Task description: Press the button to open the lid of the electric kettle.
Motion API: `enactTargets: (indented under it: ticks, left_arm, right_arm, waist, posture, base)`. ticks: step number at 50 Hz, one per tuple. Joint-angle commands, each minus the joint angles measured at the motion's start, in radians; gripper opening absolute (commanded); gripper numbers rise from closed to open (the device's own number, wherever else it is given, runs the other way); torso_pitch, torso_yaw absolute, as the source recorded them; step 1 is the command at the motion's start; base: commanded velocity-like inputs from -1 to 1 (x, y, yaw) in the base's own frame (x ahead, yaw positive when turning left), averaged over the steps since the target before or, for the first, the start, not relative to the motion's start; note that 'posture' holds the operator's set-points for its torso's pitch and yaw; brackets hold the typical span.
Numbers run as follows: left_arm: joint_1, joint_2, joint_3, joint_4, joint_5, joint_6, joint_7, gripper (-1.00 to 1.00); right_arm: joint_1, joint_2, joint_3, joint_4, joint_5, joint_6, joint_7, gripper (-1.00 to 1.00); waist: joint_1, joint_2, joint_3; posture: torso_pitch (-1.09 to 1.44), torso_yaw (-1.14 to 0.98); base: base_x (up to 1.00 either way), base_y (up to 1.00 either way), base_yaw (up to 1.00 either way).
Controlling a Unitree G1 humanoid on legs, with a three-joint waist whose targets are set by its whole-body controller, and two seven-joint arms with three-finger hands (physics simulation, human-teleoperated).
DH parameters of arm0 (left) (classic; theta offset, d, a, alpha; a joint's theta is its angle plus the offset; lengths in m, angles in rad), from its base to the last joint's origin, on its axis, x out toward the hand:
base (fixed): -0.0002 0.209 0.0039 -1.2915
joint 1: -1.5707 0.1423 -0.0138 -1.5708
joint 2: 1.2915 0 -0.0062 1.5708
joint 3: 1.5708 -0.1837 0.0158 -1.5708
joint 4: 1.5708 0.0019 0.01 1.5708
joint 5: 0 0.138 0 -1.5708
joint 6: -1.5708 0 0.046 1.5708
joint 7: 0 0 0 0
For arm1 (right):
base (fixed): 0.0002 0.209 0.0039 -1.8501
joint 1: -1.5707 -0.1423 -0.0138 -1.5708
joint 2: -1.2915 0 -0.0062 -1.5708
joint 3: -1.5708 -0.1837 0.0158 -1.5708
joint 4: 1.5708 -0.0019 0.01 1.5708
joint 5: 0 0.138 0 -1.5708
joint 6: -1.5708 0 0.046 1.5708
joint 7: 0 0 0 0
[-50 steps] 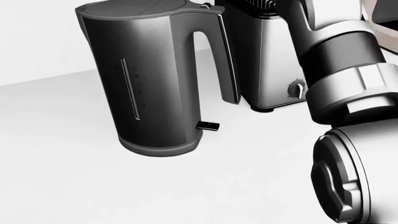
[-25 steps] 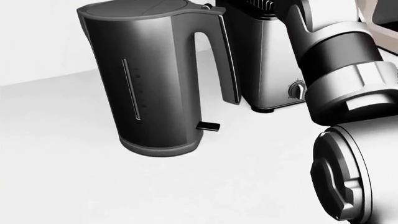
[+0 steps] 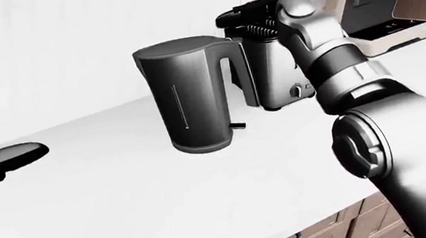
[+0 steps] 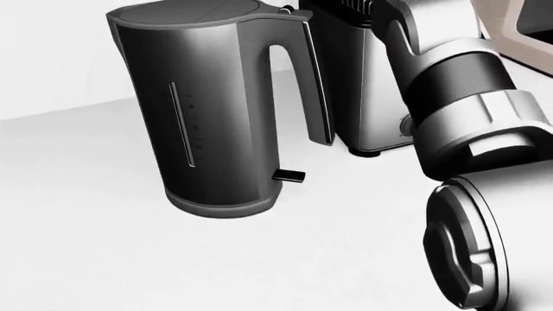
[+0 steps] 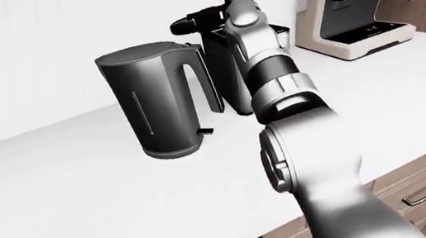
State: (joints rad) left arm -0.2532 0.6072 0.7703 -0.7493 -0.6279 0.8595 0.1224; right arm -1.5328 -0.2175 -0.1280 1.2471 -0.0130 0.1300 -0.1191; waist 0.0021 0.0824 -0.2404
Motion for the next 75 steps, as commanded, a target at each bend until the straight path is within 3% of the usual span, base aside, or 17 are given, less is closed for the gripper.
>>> enactTargets:
  ticks: [1,75]
  left_arm:
    - [-0.017,0.018,0.011,-0.013,0.001,-0.025,0.000,1.00]
    - [-0.022,0.014,0.006,-0.016,-0.001,-0.021,0.002,1.00]
  right_arm:
    - [-0.038,-0.005,0.001,-0.039,-0.006,-0.040,-0.009,1.00]
    - [-0.004,0.001,-0.001,-0.017,-0.042,-0.076,-0.037,1.00]
  waist:
    - [0.000,0.003,-0.011]
    - [0.004,0.001,-0.015]
  posture:
    - [-0.40,0.00]
    - [-0.40,0.00]
  base:
    - [0.00,0.00,0.00]
    - [0.00,0.00,0.00]
